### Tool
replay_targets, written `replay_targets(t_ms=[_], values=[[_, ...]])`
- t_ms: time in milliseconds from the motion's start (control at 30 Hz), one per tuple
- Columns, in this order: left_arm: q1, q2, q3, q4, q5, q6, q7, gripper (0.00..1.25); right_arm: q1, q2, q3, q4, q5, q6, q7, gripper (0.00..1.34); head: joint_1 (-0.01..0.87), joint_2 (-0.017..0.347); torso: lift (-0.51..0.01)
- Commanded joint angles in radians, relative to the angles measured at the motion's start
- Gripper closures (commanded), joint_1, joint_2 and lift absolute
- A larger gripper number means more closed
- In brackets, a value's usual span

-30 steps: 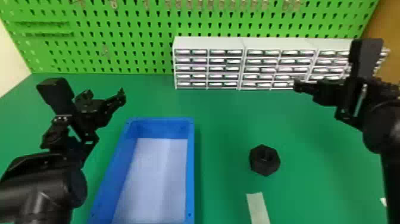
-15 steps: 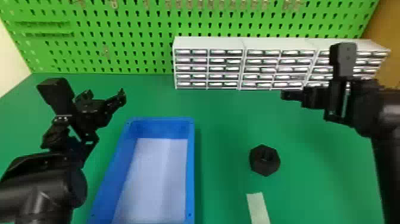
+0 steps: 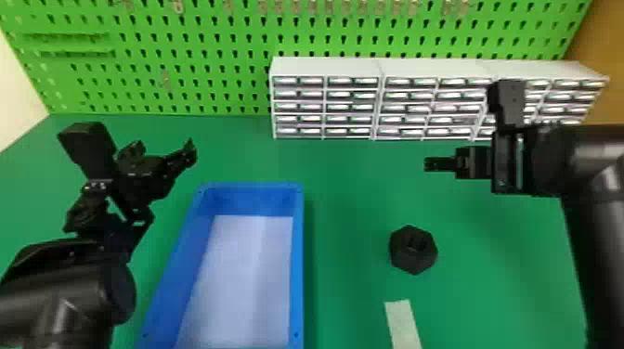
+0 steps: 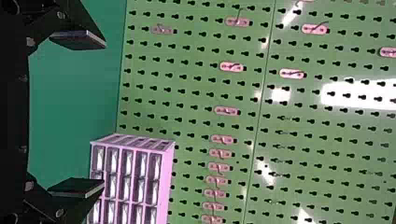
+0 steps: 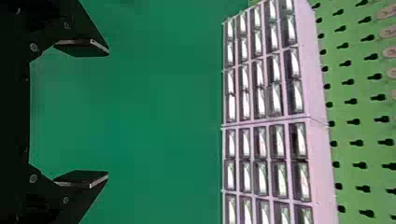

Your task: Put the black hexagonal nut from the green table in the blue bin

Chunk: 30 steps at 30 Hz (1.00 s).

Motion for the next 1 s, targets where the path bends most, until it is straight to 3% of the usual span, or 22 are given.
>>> replay_targets(t_ms=[0,367,967], values=[[0.002,-0.003,0.001,0.000,-0.001,0.000,0.000,0.22,-0.030,-0.007,0.028,0.042,-0.006,0.059,0.000,0.34,0.686,0.051,-0.097],[0.002,-0.003,0.002,0.000,-0.004,0.000,0.000,0.22,-0.053,-0.019,0.082,0.123,-0.019,0.136,0.000,0.34,0.686,0.051,-0.097],[0.000,-0.003,0.007,0.000,-0.004,0.000,0.000,0.22,-0.032,-0.009,0.102,0.125,0.029,0.205,0.000,0.34,0.686,0.051,-0.097]])
